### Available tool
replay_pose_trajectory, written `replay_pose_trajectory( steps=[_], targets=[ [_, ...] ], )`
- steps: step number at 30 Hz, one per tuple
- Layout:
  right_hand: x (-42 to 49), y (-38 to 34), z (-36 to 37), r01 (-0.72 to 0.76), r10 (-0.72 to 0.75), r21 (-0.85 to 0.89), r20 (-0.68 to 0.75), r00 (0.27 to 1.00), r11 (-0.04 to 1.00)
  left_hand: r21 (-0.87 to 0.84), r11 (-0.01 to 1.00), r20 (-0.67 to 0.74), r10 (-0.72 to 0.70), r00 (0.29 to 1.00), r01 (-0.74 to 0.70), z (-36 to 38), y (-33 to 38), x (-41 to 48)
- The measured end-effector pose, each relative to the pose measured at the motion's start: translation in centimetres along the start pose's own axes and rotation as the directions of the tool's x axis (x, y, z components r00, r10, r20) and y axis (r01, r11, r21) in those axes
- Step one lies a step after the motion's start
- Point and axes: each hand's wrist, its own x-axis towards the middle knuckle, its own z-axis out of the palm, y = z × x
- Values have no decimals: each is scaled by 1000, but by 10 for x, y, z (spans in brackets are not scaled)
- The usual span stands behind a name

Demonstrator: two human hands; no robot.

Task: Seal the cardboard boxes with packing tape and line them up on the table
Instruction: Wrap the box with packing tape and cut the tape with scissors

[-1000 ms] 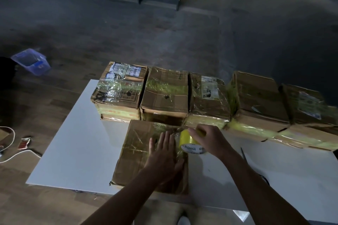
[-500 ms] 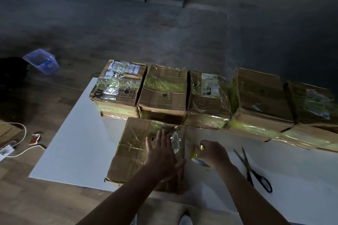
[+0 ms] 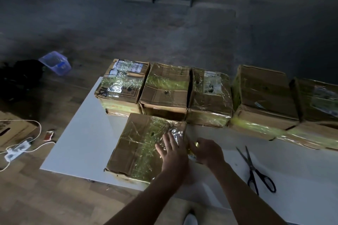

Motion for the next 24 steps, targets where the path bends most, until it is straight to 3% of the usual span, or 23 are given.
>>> replay_pose_trajectory(
  steps=[2, 5, 7, 10, 13, 15, 17, 21, 23, 24],
  targets=[
    [-3, -4, -6, 4, -4, 18, -27, 1000, 1000, 68, 998, 79, 2, 997, -8, -25, 2, -14],
    [-8, -15, -19, 40, -36, 44, -98, 995, 998, 53, 996, -9, 73, 997, -72, -41, -6, -17],
    [-7, -22, -33, 74, -58, 117, -134, 989, 990, -60, 997, 13, 57, 998, -56, -57, -14, -19],
    [-1, -37, -60, 142, -101, 305, -145, 984, 942, -333, 938, -63, 83, 995, -99, -81, -31, -20],
    [0, -63, -86, 240, -178, 458, -174, 968, 856, -630, 744, -254, 73, 964, -222, -105, -50, -25],
    [1, -80, -99, 305, -234, 501, -200, 951, 810, -733, 629, -310, 29, 950, -259, -119, -60, -28],
    [2, -95, -110, 368, -289, 511, -229, 929, 777, -825, 506, -280, 20, 960, -251, -132, -70, -31],
    [5, -118, -119, 400, -307, 597, -258, 916, 695, -975, 123, -178, 81, 981, -187, -141, -87, -40],
    [7, -125, -115, 396, -336, 617, -218, 916, 680, -982, 72, -169, 93, 981, -176, -139, -96, -42],
    [8, -127, -112, 390, -350, 631, -194, 916, 671, -974, 128, -179, 73, 981, -188, -136, -101, -39]
  ],
)
